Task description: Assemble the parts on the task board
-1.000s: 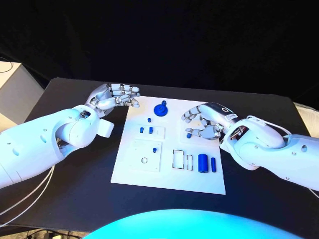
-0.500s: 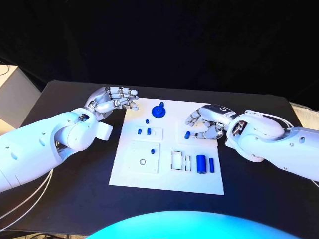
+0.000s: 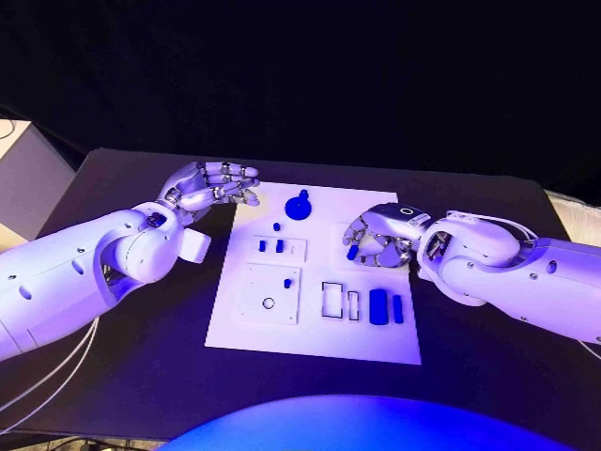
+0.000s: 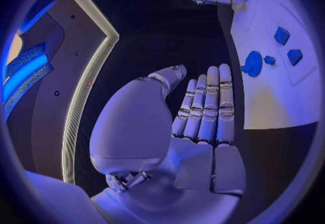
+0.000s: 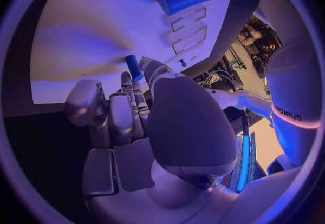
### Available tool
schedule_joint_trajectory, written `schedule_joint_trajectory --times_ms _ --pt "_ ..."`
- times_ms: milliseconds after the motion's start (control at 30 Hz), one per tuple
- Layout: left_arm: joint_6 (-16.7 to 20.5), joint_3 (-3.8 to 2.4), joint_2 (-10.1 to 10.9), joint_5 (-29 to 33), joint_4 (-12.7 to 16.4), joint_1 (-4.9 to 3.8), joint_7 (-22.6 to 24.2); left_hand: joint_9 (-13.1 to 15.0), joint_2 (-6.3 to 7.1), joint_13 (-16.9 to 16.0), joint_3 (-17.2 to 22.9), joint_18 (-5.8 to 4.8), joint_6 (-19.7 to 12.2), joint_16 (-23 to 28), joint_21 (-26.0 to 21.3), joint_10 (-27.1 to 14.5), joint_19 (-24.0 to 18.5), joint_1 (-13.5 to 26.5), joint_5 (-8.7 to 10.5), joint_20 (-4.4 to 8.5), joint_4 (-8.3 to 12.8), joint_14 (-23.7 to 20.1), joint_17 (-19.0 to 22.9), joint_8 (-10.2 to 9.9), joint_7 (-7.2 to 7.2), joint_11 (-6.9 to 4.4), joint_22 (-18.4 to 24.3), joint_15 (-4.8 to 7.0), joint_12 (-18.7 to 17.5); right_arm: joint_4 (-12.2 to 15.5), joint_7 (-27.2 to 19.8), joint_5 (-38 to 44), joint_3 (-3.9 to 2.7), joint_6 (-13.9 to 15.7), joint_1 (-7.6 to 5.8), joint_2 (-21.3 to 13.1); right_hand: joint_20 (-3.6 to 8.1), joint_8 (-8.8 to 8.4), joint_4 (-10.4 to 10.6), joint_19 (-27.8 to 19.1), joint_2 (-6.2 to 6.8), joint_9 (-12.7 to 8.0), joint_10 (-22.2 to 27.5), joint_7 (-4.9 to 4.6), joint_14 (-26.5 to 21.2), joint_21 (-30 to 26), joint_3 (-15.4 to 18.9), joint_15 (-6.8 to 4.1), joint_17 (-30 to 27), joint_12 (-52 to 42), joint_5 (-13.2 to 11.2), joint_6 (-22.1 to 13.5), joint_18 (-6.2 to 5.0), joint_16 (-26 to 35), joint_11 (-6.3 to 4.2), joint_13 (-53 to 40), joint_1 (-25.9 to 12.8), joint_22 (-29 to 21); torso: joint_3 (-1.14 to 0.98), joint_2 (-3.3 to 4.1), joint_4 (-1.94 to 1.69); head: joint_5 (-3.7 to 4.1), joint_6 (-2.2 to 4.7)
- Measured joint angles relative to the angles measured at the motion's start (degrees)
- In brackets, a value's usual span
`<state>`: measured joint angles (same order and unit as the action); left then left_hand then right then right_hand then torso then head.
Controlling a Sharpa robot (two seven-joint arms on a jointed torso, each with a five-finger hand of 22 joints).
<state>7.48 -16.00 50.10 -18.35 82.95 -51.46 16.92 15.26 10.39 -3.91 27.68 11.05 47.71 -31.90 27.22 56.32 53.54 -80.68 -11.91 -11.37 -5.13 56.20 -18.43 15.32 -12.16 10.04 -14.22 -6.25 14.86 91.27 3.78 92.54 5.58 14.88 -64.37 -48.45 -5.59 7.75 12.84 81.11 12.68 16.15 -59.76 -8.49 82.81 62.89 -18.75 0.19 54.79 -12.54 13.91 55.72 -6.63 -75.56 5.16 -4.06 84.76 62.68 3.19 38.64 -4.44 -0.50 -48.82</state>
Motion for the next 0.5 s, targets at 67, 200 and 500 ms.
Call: schedule_joint_trajectory --times_ms 67,200,500 --pt "0.0 0.00 0.0 0.0 0.0 0.00 0.0 0.0 0.00 0.0 0.0 0.00 0.0 0.0 0.0 0.0 0.0 0.0 0.00 0.00 0.0 0.0 0.0 0.0 0.00 0.00 0.0 0.00 0.0 -0.1 0.0 0.2 0.04 0.0 0.05 0.3 0.07 0.27 0.2 0.1 0.00 0.1 -0.8 0.05 0.0 0.4 -1.4 -0.02 0.1 0.0 -0.3 0.8 0.00 0.0 -0.09 0.0 0.0 0.5 0.00 -0.01 0.00 0.01 -0.04" --pt "-0.1 0.00 0.0 0.0 0.0 0.01 0.0 0.0 0.00 0.0 0.0 0.00 0.0 0.0 0.0 0.0 0.0 0.0 0.00 0.00 0.0 0.0 -0.1 0.0 0.00 0.00 0.0 0.00 0.0 -0.3 0.1 0.5 0.06 0.0 0.20 0.6 0.29 1.06 0.6 0.7 0.00 0.4 -2.9 0.21 0.3 1.7 -4.0 -0.34 0.9 0.0 -0.3 2.7 0.00 0.0 -0.22 0.1 0.0 1.9 -0.01 -0.01 0.02 -0.02 -0.07" --pt "-0.3 0.00 0.0 0.6 -0.1 0.01 -0.1 0.0 0.00 0.0 0.0 0.00 0.0 0.0 0.0 0.0 0.0 0.0 0.00 0.00 0.0 0.0 -0.1 0.0 0.00 0.00 0.0 0.00 0.0 -0.5 0.5 1.2 0.02 0.5 0.36 0.8 1.07 3.11 0.3 1.9 -0.61 1.8 -6.3 1.24 1.0 5.7 -8.5 -1.02 4.2 0.5 -1.5 5.2 0.92 -1.8 -0.71 0.0 -0.6 6.0 -0.07 -0.01 0.07 -0.11 -0.24"
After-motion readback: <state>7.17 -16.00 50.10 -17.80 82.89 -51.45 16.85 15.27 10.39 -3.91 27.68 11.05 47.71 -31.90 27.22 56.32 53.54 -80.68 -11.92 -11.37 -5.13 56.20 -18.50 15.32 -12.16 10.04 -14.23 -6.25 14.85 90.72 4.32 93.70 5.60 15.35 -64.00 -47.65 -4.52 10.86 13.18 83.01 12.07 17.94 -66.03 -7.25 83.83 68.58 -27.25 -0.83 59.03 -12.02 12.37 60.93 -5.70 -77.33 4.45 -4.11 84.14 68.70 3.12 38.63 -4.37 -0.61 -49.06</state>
